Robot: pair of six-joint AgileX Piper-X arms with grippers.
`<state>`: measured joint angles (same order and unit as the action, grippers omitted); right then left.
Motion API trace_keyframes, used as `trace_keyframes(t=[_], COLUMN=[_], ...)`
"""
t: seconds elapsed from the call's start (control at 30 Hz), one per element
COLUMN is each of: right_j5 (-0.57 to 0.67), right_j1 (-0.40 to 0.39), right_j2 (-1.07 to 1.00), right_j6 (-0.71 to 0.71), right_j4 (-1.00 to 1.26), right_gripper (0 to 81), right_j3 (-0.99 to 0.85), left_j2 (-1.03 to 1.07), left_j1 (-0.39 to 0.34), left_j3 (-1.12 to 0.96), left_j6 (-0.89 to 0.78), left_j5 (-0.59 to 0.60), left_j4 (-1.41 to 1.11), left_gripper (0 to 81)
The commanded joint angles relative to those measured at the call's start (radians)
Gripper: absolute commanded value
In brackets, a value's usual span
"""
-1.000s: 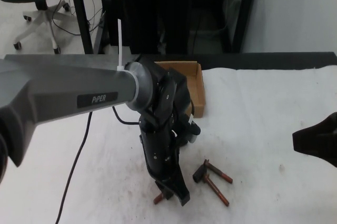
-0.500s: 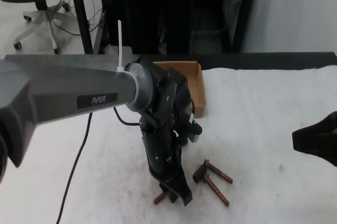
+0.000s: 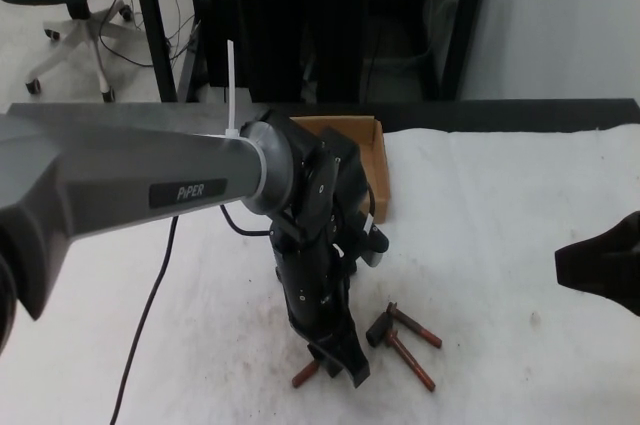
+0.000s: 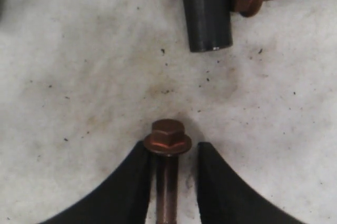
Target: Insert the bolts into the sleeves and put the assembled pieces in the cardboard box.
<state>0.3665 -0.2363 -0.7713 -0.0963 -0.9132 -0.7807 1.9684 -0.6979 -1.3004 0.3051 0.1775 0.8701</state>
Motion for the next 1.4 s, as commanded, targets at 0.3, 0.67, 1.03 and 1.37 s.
trace_keyframes(t=[0.3, 0.67, 1.03, 1.37], right_j5=[0.016, 0.016, 0.014, 0.003], right_j1=[0.002, 0.002, -0.011, -0.196], right_j2=[0.006, 0.006, -0.085, -0.399], right_j6=[0.000, 0.000, 0.021, 0.061], right_j4=[0.006, 0.006, 0.058, 0.190], right_gripper=[0.9, 0.9, 0.9, 2.9], right_j3=[-0.003, -0.003, -0.003, -0.014], left_j2=[0.028, 0.028, -0.154, -0.689], left_j1=[0.000, 0.000, 0.002, 0.104], left_j3=[0.006, 0.006, 0.011, 0.364], left_j6=[-0.026, -0.034, -0.228, -0.273], left_j5=[-0.061, -0.088, -0.271, -0.231], left_j4=[0.042, 0.059, 0.073, -0.022], left_gripper=[21.1, 0.4, 0.3, 0.3])
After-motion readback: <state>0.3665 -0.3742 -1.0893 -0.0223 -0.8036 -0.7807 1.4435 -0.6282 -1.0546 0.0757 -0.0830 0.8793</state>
